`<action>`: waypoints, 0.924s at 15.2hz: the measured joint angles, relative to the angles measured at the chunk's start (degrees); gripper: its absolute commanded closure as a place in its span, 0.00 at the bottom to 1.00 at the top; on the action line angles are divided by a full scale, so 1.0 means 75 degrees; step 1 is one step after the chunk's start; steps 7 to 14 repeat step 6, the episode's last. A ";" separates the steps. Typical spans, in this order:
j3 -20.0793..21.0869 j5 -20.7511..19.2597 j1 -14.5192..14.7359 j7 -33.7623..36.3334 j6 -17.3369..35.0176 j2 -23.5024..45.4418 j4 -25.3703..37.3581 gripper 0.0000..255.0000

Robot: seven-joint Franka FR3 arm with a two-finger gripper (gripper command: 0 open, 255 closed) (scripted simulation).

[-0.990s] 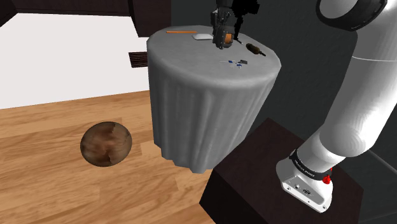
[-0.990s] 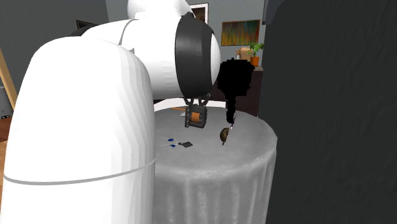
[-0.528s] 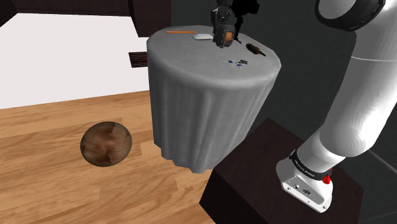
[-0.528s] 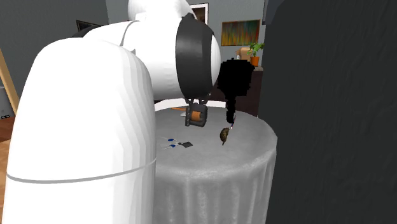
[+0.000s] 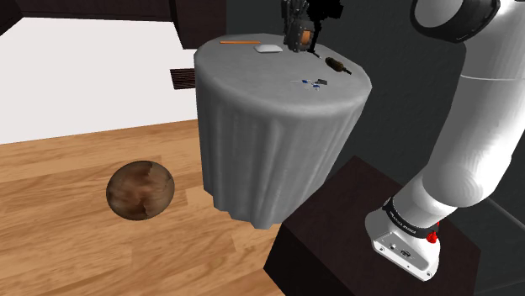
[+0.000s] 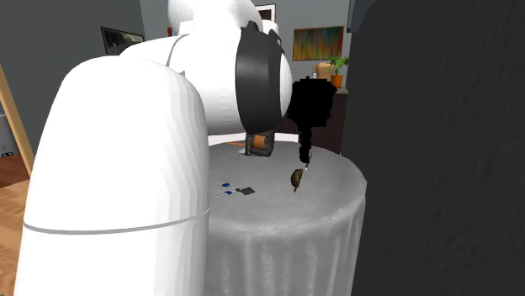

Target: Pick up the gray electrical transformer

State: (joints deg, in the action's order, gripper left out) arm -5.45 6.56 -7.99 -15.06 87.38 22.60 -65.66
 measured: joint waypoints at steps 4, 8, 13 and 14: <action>0.0004 0.0025 -0.0043 0.0033 -0.0549 0.0248 0.0801 1.00; 0.0005 0.0037 -0.0064 0.0046 -0.0781 0.0348 0.1132 1.00; 0.0005 0.0037 -0.0064 0.0046 -0.0781 0.0348 0.1132 1.00; 0.0005 0.0037 -0.0064 0.0046 -0.0781 0.0348 0.1132 1.00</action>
